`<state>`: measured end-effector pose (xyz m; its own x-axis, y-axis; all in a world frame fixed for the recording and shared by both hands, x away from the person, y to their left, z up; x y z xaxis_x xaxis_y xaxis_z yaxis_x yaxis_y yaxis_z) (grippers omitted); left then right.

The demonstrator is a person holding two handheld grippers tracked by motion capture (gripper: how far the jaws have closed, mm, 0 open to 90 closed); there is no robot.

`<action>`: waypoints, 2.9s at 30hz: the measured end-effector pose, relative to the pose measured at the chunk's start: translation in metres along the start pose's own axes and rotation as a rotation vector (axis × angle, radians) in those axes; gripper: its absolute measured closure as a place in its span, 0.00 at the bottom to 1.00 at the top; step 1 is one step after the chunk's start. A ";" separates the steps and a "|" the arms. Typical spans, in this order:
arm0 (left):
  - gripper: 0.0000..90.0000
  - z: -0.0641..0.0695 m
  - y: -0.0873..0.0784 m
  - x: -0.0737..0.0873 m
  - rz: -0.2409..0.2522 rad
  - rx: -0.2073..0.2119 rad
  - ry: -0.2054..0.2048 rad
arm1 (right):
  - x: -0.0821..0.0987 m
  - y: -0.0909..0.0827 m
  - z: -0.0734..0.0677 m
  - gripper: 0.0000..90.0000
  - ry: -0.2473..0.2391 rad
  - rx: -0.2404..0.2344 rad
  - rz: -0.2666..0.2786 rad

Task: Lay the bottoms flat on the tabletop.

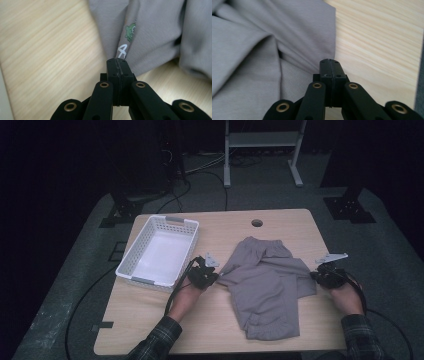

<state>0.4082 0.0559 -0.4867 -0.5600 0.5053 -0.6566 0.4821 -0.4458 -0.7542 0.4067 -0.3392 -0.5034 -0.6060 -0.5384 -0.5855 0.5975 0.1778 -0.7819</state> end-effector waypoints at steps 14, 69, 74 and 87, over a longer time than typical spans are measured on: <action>1.00 -0.006 0.000 0.008 0.015 -0.018 -0.007 | 0.004 -0.002 0.006 0.90 0.024 0.025 0.011; 0.58 0.036 0.043 -0.062 0.175 0.173 0.047 | -0.051 -0.006 -0.173 0.56 -0.319 -0.455 0.111; 0.58 0.044 0.047 -0.047 0.148 0.197 0.059 | -0.050 -0.014 -0.180 0.53 -0.358 -0.448 0.114; 0.81 0.041 0.055 -0.037 0.103 0.160 0.053 | -0.079 0.008 -0.108 0.52 -0.226 -0.231 0.183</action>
<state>0.4280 -0.0175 -0.5041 -0.4746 0.4872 -0.7331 0.4194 -0.6070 -0.6750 0.4028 -0.2062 -0.4864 -0.3536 -0.6442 -0.6782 0.5356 0.4549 -0.7114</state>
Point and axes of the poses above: each handheld gripper's, and its own axes: y roughly forward along the jaws, x roughly out of its underside, z roughly to its right, the point moved 5 cm from there along y, roughly forward along the jaws, and after that the axes turned 9 degrees about -y, right-handed, at the moved point
